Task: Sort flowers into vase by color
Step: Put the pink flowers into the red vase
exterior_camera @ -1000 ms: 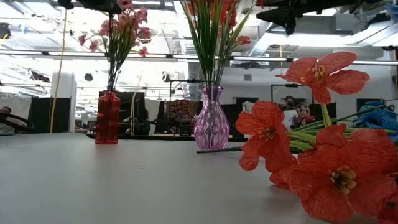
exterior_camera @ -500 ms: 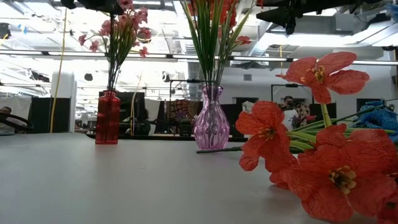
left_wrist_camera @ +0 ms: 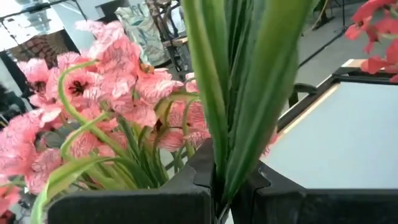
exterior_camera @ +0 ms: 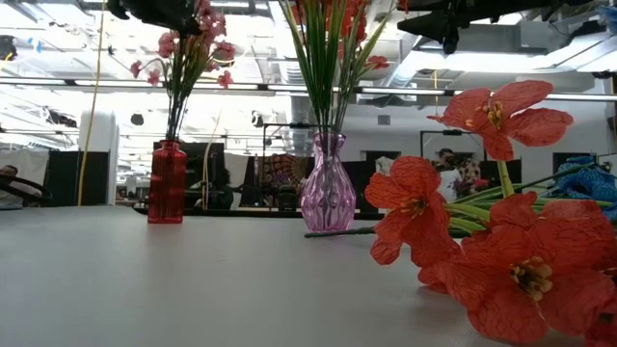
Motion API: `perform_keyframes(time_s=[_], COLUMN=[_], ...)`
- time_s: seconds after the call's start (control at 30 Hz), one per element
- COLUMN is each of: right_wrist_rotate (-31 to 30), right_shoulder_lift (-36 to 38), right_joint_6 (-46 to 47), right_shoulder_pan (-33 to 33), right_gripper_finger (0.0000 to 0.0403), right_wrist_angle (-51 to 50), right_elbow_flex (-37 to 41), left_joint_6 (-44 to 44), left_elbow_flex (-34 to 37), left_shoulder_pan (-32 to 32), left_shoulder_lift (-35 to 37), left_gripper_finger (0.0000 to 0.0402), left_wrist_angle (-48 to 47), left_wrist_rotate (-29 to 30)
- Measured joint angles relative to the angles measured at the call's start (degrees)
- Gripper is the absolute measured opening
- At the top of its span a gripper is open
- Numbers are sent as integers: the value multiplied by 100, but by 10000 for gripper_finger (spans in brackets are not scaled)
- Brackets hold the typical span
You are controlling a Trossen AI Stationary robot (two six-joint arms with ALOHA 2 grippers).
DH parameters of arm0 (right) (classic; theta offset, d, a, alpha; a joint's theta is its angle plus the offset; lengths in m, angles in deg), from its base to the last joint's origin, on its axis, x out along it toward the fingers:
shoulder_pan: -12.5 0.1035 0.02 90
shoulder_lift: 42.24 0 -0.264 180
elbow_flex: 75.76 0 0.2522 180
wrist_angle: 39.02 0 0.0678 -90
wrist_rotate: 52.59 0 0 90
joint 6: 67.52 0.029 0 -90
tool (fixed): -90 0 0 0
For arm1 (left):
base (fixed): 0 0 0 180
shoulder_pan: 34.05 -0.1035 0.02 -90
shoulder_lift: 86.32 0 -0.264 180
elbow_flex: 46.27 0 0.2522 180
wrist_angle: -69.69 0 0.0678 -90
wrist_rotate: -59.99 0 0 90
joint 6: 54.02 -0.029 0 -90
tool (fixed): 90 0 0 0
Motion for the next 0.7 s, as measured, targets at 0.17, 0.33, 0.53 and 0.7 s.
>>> perform_keyframes(time_s=[0.17,0.33,0.53,0.7], right_wrist_rotate=[0,0,0,0], right_shoulder_lift=[0,0,0,0], right_joint_6=[1,1,1,1], right_shoulder_pan=[-1,1,1,1], right_gripper_finger=[226,226,226,226], right_wrist_angle=[0,0,-2,-4], right_elbow_flex=[0,0,0,0], left_joint_6=[634,780,970,1082], left_elbow_flex=[0,0,0,0], left_shoulder_pan=[1,0,2,2], left_shoulder_lift=[-65,-72,-72,-72], left_gripper_finger=[6,6,6,6], left_wrist_angle=[24,24,21,20], left_wrist_rotate=[189,377,551,638])
